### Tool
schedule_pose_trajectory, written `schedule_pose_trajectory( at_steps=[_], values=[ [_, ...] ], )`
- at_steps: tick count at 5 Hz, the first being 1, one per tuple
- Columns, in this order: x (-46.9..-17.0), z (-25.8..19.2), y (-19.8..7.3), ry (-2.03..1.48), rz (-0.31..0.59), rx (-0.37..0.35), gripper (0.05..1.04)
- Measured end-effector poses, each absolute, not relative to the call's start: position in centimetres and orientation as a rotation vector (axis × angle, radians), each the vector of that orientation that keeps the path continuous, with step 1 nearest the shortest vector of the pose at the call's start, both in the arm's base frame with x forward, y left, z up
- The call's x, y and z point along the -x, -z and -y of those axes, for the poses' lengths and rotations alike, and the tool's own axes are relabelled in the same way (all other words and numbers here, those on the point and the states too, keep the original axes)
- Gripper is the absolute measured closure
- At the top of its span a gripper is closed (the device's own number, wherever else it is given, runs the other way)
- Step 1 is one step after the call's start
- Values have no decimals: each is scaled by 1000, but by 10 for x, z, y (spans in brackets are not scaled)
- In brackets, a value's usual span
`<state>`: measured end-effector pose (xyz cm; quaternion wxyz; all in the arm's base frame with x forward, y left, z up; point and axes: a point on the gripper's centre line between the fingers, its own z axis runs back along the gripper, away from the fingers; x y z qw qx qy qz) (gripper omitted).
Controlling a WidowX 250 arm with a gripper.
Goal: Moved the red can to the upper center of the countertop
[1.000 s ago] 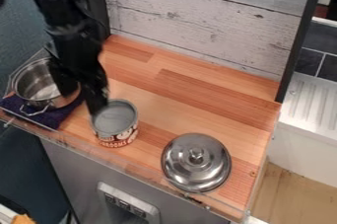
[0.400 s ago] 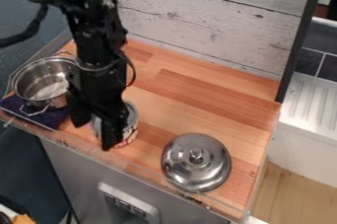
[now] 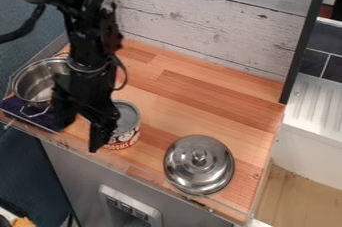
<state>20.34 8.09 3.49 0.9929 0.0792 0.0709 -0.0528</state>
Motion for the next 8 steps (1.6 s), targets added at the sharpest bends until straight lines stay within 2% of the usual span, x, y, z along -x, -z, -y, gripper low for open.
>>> schedule_pose_trajectory(
  at_steps=[2, 4, 6, 8],
  values=[
    [-206, -78, -11, 92, -203, -92, 83],
    [-227, -80, 5, 57, -235, -44, 83],
    [-279, -75, -4, 34, -170, 12, 83],
    [-328, -72, -3, 58, -125, 31, 83]
  ],
)
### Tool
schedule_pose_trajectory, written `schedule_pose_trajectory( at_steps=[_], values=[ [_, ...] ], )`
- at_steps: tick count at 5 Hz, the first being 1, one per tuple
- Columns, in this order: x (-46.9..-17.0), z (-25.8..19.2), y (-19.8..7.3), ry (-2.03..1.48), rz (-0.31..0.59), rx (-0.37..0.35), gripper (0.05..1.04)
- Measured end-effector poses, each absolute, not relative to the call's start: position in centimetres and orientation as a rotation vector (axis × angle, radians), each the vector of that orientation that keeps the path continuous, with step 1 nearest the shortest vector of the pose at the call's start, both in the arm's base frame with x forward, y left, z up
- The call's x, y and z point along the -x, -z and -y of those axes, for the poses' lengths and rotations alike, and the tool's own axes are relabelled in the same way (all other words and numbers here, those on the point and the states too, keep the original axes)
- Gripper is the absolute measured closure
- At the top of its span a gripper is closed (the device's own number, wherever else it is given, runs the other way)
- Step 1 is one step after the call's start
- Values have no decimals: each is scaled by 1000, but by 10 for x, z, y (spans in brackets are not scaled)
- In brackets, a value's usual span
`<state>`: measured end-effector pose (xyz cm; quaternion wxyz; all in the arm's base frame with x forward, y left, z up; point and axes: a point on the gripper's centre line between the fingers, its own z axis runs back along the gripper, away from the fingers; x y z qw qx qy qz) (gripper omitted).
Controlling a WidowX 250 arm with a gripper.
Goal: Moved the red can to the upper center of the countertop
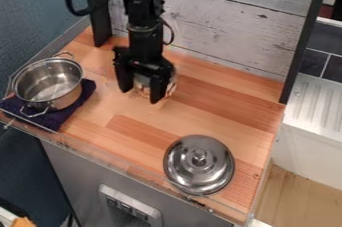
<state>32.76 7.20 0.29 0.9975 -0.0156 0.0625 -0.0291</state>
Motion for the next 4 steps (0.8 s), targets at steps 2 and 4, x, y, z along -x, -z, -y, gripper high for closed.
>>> schedule_pose_trajectory(
  at_steps=[2, 4],
  values=[
    [-325, -69, 1, 56, -137, 27, 83],
    [-312, -64, -50, 80, 37, -57, 83]
  ],
)
